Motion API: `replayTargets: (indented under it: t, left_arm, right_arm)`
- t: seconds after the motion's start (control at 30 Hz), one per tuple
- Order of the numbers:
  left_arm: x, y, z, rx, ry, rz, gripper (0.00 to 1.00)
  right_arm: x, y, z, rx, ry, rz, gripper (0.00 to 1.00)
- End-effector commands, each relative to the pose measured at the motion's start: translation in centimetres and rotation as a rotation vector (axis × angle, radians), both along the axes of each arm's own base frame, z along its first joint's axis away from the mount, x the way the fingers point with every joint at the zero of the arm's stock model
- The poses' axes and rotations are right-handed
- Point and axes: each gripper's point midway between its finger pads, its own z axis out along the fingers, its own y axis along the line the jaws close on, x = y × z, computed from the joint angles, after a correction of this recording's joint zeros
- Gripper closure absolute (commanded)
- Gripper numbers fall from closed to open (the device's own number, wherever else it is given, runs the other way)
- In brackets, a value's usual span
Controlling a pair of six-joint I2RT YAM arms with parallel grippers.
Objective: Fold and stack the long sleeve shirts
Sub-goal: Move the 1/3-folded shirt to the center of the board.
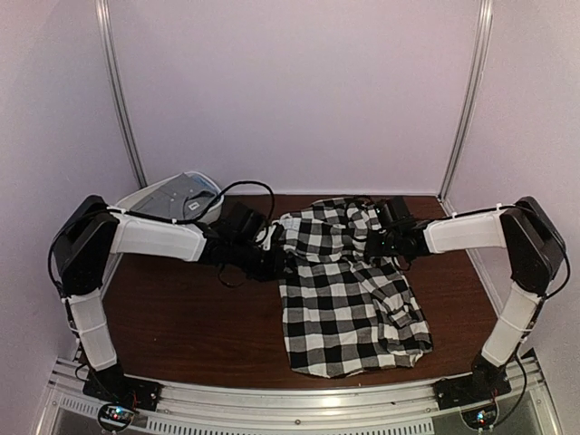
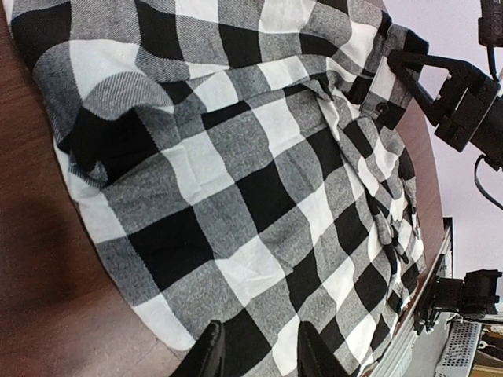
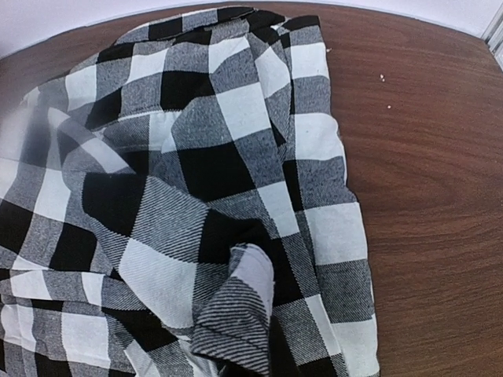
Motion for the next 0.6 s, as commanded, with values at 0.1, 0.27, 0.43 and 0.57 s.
replayTargets:
  t: [0.1, 0.27, 0.43, 0.57]
  left_arm:
    - [1.5, -2.2, -1.2, -0.036, -0.009, -0.014, 0.68]
    - [2.0, -1.6, -3.5, 0.0, 0.021, -0.005, 0.68]
    - [2.4, -0.9, -5.1, 0.036, 0.038, -0.002, 0.68]
    - [2.8, 0.0, -6.0, 0.066, 0.048, 0.012, 0.68]
  right_arm:
    - [-0.6, -0.6, -4.3, 0.018, 0.092, 0.006, 1.0]
    - [-0.8, -0.3, -6.1, 0.022, 0.132, 0.015, 1.0]
    - [-0.7, 0.0, -6.9, 0.03, 0.151, 0.022, 1.0]
    - [-0.6, 0.2, -7.4, 0.035, 0.16, 0.026, 1.0]
